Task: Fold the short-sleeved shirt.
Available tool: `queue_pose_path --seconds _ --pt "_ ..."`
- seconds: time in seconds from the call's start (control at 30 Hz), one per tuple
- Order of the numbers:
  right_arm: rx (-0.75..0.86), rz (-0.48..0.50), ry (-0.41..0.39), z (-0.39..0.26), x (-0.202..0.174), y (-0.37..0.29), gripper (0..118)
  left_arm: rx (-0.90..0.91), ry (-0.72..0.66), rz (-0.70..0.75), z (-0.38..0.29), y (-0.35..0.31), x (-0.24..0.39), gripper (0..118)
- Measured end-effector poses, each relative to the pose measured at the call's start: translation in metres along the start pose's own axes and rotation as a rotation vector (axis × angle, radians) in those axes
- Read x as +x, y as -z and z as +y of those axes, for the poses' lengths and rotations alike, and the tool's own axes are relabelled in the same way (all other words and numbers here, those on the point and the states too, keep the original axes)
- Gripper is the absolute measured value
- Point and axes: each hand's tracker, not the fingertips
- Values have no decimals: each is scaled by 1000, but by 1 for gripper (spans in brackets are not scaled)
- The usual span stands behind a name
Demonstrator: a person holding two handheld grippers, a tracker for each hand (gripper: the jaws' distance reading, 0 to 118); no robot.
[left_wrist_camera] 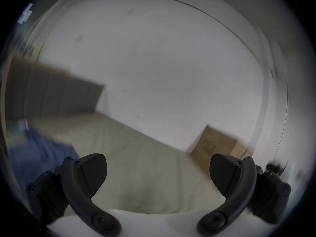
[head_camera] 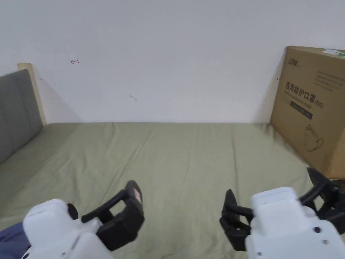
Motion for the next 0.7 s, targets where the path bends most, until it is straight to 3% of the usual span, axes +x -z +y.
queue_pose_path --seconds 0.07,0.13,0.17,0.23,0.3,0.37,0.4,0.47,0.57,0.6,0.63,0.7 --pt "30 -31 -290 3 -27 -3 118 -3 -293 -9 -8 2 -26 118" --pt "38 -4 -503 -3 -51 -4 118 -6 -516 -16 -24 4 -52 118" --pt "32 54 -576 -9 -63 -5 118 -24 -591 -1 -34 6 -64 118" --pt "17 113 -629 -23 -79 -4 118 -89 -641 93 -43 8 -76 118" --pt "-44 157 -583 -27 -87 -3 118 -93 -551 123 -44 8 -77 118" --pt "-71 180 -409 -24 -75 4 118 -106 -429 120 -31 11 -68 118" --pt "-103 181 -285 -19 -69 7 118 -99 -345 123 -22 13 -60 118" --pt "-150 145 37 -8 -42 17 118 -76 -86 123 -4 17 -33 118" --pt "-233 185 543 -9 6 30 118 -26 363 133 5 17 16 118" --pt "-256 182 677 -15 16 34 118 -16 511 136 2 16 28 118" --pt "-284 166 786 -23 26 36 118 1 650 128 -6 15 38 118" --pt "-313 163 860 -41 31 36 118 3 886 133 -24 12 48 118"
